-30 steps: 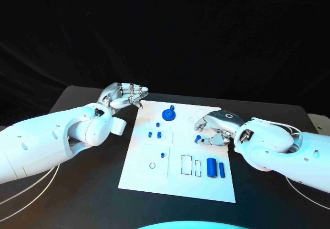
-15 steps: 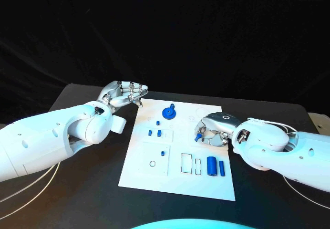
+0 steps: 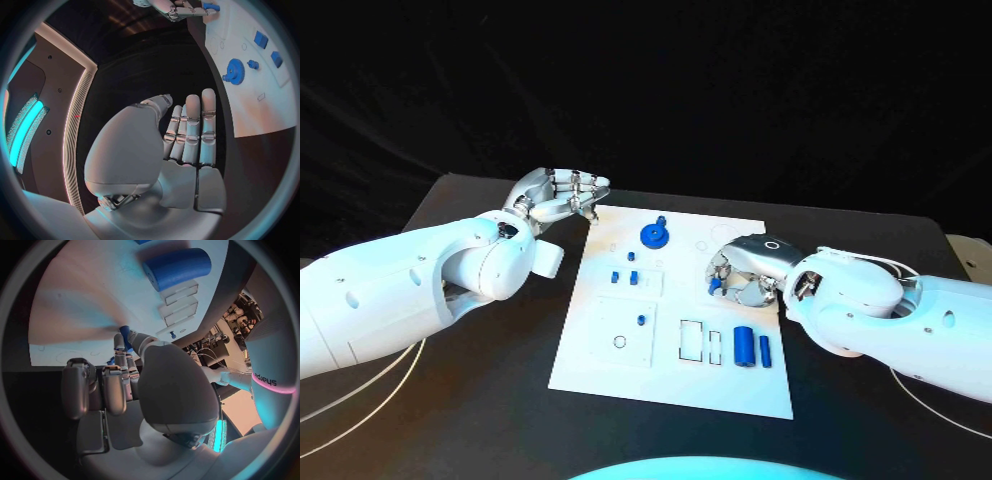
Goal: Assemble the parts on the task board
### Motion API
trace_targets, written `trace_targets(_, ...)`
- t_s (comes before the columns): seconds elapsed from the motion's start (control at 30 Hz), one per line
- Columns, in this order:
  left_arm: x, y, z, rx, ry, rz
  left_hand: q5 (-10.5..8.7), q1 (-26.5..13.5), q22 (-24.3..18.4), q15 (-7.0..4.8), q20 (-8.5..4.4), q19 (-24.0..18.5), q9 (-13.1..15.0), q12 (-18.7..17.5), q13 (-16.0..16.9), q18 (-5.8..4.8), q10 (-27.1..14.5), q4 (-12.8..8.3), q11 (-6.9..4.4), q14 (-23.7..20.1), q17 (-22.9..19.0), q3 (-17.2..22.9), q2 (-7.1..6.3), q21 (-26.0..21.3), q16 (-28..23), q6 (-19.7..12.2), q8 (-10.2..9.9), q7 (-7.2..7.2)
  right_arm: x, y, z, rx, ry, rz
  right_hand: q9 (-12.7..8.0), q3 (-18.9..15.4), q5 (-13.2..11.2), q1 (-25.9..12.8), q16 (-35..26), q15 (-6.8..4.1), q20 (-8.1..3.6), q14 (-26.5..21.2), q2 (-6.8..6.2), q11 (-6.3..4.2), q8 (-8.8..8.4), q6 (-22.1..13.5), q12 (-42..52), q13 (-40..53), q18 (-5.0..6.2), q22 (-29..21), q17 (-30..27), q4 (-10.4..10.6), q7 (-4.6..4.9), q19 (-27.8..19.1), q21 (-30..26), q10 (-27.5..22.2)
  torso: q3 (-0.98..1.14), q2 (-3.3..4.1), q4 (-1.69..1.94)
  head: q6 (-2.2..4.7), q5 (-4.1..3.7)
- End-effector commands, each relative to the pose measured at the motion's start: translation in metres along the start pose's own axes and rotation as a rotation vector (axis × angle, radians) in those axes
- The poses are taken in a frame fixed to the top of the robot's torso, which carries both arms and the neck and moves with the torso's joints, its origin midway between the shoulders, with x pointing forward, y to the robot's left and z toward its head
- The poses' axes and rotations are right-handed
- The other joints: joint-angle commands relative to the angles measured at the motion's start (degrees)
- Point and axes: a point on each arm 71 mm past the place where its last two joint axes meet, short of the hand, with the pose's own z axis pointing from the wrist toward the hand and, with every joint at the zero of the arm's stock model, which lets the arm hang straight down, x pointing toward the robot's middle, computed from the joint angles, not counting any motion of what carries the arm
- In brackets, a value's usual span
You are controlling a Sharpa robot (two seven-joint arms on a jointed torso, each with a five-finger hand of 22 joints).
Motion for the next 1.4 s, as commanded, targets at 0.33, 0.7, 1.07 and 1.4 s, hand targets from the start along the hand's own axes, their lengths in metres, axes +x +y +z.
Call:
trace_targets(0.33,0.000,0.000,0.001,0.000,0.003,-0.005,0.05,-0.36,-0.09,-0.10,0.02,-0.30,-0.04,0.19,-0.05,0.84,-0.45,0.09,0.04,-0.42,-0.09,0.27,-0.13,-0.25,-0.25,-0.37,0.28,0.09,-0.018,0.006,-0.010,0.005,-0.090,0.042,0.40,1.30,-0.32,-2.78,0.28,-0.47,-0.59,3.13,-0.14,-0.29,0.68,0.62,-0.90,-0.03,-0.96,9.04,0.95,0.39,-0.18,2.09,0.58,1.26,0.04,-0.13,-0.14,0.09,-0.01)
trace_targets(0.7,0.002,0.002,0.003,-0.002,0.005,-0.006,0.05,-0.40,-0.09,-0.11,0.03,-0.29,-0.04,0.26,-0.06,0.85,-0.56,0.00,0.04,-0.42,-0.12,0.39,-0.15,-0.26,-0.22,-0.41,0.33,0.09,-0.040,0.051,-0.010,-0.110,-0.142,0.108,0.56,1.54,-0.46,-3.66,0.27,-0.50,-0.63,3.13,-0.44,-0.32,0.85,0.64,-1.18,-0.02,-1.02,9.21,0.89,0.63,-0.23,2.18,0.85,1.51,0.01,-0.17,-0.07,0.15,0.70)
trace_targets(1.07,0.005,0.005,0.004,-0.009,0.008,-0.013,0.05,-0.40,-0.09,-0.11,0.03,-0.29,-0.04,0.26,-0.06,0.85,-0.56,0.00,0.04,-0.42,-0.12,0.39,-0.15,-0.26,-0.22,-0.41,0.33,0.09,-0.015,0.107,0.012,-0.262,-0.126,0.133,0.61,1.71,-0.42,-3.96,0.24,-0.50,-0.64,3.11,-0.47,-0.33,0.88,0.57,-1.35,-0.02,-0.99,9.16,0.81,0.71,-0.25,2.15,0.74,1.55,-0.08,-0.47,0.03,-0.12,2.15)
trace_targets(1.4,0.009,0.008,0.007,-0.013,0.017,-0.018,0.05,-0.42,-0.10,-0.10,0.03,-0.29,-0.03,0.29,-0.06,0.85,-0.66,-0.07,0.05,-0.44,-0.14,0.47,-0.15,-0.26,-0.22,-0.44,0.38,0.09,0.023,0.137,0.030,-0.327,-0.077,0.164,0.68,2.09,0.06,-4.01,0.28,-0.51,-0.66,3.13,-0.53,-0.32,0.88,0.35,-1.64,-0.05,-0.99,9.18,0.89,0.50,-0.22,2.15,0.72,1.49,-0.19,-0.66,0.03,-0.42,3.09)
